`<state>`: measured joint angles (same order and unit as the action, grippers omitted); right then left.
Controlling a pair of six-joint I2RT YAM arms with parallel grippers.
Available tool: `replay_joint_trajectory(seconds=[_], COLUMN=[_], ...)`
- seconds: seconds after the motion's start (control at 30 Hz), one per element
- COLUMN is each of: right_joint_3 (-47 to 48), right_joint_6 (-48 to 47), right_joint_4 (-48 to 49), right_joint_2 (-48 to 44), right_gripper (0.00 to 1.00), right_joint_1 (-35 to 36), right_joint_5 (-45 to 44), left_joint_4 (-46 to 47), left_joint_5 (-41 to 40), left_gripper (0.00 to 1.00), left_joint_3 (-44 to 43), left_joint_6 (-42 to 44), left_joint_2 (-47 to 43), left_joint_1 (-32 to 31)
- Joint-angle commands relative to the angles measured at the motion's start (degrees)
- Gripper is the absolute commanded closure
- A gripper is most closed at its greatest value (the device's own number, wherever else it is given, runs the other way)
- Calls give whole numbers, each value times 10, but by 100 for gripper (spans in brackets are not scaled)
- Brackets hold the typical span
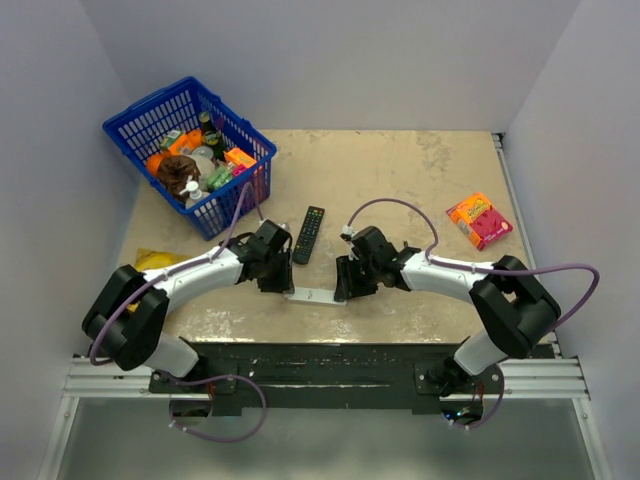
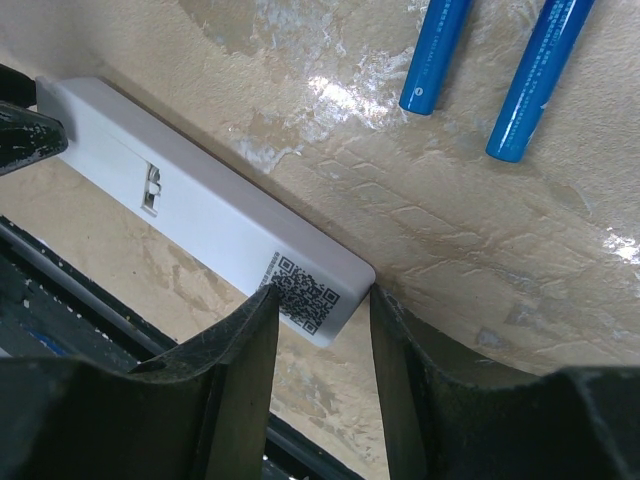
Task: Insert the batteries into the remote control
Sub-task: Load the battery cover into the remote control.
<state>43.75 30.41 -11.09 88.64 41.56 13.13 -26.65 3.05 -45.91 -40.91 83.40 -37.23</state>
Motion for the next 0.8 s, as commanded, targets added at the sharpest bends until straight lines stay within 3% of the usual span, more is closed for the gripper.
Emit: replay_joint_trajectory(seconds=[0.0,0.5,0.77], right_joint_3=[0,6,13], right_joint_6=[-1,-9,-11], right_joint_4=[8,4,5], right_joint_2=[-5,-5,-3], right_gripper=[56,56,56], right_joint_1=[-3,-3,-3], right_joint_5=[2,6,17], left_joint_4=[-15,-53,-60], left_joint_5=[-19,-52,-51], left_gripper=[62,73,73], left_joint_3=[-30,-52,-71], left_joint_6=[2,-11,-25], left_joint_2=[9,41,56], left_joint_1=[-9,-35,-50])
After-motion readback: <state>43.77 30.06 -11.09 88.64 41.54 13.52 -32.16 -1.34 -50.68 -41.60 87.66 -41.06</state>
